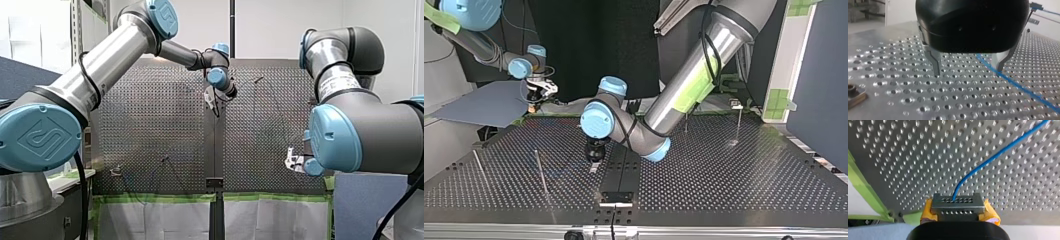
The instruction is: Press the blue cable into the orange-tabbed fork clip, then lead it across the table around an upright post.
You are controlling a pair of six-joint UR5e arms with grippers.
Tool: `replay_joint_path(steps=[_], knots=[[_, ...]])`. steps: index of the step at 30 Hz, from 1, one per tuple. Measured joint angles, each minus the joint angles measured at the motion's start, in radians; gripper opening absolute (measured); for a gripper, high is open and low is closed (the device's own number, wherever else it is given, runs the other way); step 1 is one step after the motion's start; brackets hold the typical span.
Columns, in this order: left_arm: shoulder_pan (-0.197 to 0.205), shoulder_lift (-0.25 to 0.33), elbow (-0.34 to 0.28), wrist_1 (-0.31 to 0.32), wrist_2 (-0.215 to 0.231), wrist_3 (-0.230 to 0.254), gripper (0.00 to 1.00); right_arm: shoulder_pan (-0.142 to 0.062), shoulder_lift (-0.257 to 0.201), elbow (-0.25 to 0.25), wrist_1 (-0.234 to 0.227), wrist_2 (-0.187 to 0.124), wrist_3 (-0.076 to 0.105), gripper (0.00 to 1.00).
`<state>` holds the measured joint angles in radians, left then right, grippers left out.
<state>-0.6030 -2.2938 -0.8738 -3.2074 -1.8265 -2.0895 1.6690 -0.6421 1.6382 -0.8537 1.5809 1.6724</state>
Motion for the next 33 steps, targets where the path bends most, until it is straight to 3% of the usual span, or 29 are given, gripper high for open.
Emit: replay_joint_path(steps=[5,14,23,33], knots=[[0.000,0.000,0.000,-0.011,-0.028,-0.008,1.00,-0.014,0.007,0.000,-0.001,-0.003,0.000,0.00],[-0.001,0.000,0.000,-0.025,-0.038,-0.019,1.00,-0.027,0.023,-0.002,-0.022,-0.005,-0.001,0.00],[-0.002,0.000,0.000,-0.040,-0.004,-0.042,1.00,-0.035,0.090,-0.025,-0.041,-0.010,-0.002,0.00],[0.004,0.000,-0.001,-0.040,0.002,-0.046,1.00,-0.039,0.176,-0.070,-0.035,-0.012,-0.005,0.00]])
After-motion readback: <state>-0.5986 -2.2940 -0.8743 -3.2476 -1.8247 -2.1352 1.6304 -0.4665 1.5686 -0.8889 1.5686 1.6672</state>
